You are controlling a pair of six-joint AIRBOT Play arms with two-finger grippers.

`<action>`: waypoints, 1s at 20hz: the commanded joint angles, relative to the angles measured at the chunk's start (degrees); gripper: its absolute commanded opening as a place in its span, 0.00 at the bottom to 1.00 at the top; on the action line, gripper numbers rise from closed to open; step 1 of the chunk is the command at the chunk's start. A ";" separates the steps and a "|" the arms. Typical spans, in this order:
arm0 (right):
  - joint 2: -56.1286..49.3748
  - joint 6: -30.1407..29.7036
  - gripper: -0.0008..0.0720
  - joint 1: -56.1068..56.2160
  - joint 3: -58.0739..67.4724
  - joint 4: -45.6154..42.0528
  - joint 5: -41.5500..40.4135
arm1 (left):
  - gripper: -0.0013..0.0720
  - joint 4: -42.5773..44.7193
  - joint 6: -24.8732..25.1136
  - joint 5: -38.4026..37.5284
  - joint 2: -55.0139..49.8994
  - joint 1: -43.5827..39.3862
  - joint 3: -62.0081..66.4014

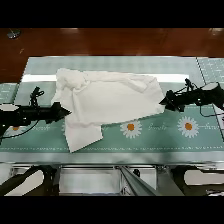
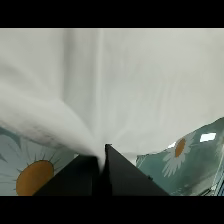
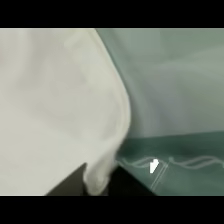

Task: Fold the shirts.

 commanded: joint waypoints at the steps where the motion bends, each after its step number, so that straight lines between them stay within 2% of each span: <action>1: -2.19 1.40 0.05 4.31 8.20 0.52 4.00 | 0.05 -2.08 0.11 -1.57 0.24 0.92 3.82; 5: 0.72 1.44 0.05 6.16 30.82 0.13 13.73 | 0.05 -11.96 0.15 -4.04 4.09 3.63 22.18; 8: 5.90 1.42 0.05 6.78 50.45 -4.63 13.55 | 0.05 -13.88 -0.46 -2.95 7.34 5.75 42.21; 9: 8.07 1.84 0.05 6.78 56.11 -6.78 13.57 | 0.05 -13.16 -2.16 -2.51 8.17 6.75 48.02; 12: 17.90 2.27 0.05 6.71 62.29 -12.35 11.65 | 0.05 -3.85 -7.78 -2.62 11.76 10.69 63.01; 14: 25.27 2.29 0.05 6.71 62.29 -17.42 11.32 | 0.05 1.84 -8.11 -3.74 15.89 13.09 68.72; 16: 31.56 2.27 0.05 6.71 62.27 -20.59 14.10 | 0.05 7.85 -8.13 -3.65 21.40 14.75 70.53; 20: 40.70 2.32 0.05 6.71 62.23 -23.41 23.54 | 0.05 27.23 -11.58 -6.51 32.28 13.97 70.55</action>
